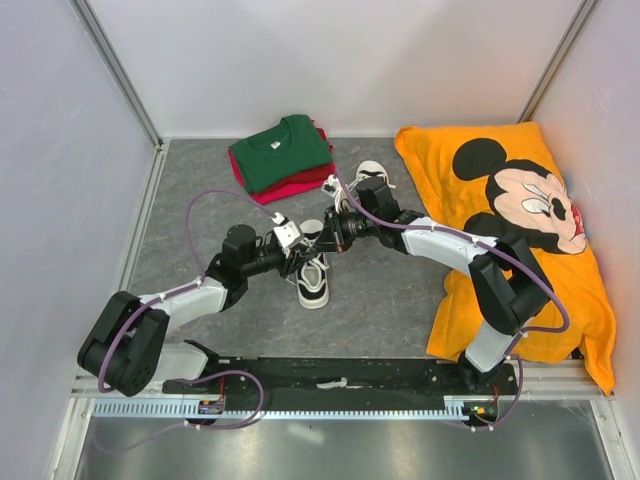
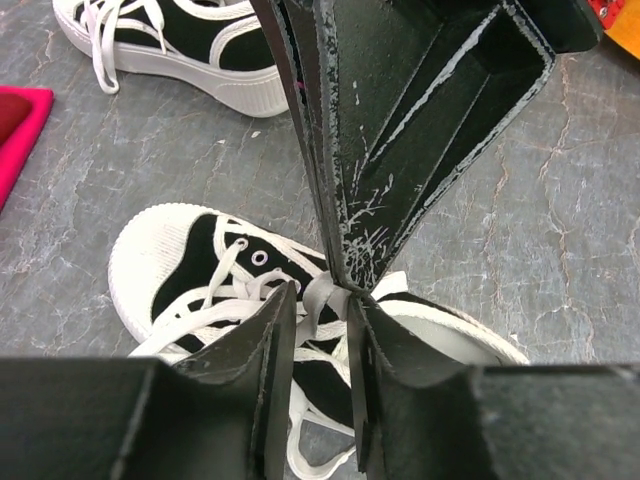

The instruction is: Tie the shoes

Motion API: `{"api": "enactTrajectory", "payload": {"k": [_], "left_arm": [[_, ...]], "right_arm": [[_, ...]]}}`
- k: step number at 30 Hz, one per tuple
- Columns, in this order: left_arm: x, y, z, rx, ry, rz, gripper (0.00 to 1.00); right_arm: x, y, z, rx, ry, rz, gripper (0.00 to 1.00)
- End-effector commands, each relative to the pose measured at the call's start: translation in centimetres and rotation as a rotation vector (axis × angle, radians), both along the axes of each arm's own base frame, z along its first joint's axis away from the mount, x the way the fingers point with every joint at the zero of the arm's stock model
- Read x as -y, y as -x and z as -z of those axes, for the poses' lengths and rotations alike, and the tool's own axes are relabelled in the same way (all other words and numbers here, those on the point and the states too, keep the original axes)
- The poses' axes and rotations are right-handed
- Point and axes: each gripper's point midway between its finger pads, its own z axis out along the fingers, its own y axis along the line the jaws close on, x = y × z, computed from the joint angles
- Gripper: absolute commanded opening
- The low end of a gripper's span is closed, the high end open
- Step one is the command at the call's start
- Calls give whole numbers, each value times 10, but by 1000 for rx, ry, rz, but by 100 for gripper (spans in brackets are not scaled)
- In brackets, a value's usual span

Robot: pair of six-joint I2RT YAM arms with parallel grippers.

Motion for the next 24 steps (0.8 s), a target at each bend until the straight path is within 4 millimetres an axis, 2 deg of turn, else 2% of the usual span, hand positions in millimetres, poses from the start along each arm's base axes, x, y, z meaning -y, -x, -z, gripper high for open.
{"api": "enactTrajectory", "payload": {"k": [1, 3, 5, 6, 8, 9, 13, 14, 16, 17, 18, 19, 22, 24], "left_arm": [[3, -7, -12, 16, 31, -24, 25], [2, -7, -11, -12, 20, -27, 17], [4, -9, -17, -18, 18, -23, 13], [3, -6, -12, -55, -5, -20, 11], [5, -8, -20, -36, -23, 4, 9], [3, -4, -12, -69, -54, 12, 7], [4, 8, -10, -55, -129, 123, 3], [4, 11, -9, -50, -140, 142, 3], [4, 16, -6, -47, -154, 179, 2], [4, 16, -5, -51, -160, 189, 2], [5, 18, -1, -63, -166, 201, 2], [6, 18, -2, -61, -161, 219, 2], [6, 18, -1, -65, -162, 248, 3], [7, 16, -2, -52, -164, 261, 4]], "right_arm": [[0, -1, -10, 14, -36, -9, 0], [2, -3, -11, 17, -38, -5, 0], [3, -4, -10, 14, -37, 0, 0], [3, -4, -10, 14, -37, 0, 0], [3, -3, -8, 10, -35, -1, 0], [2, -3, -8, 12, -38, -4, 0], [4, -4, -8, 65, -37, -30, 0], [6, -4, -13, 104, -41, -36, 13], [14, -4, -7, 226, -18, -75, 31], [17, -3, -12, 282, -16, -87, 34], [21, -1, -7, 325, -2, -104, 37], [24, -4, -7, 413, 12, -132, 44], [26, -3, -12, 534, 8, -185, 51], [25, -6, -16, 603, -4, -209, 53]]}}
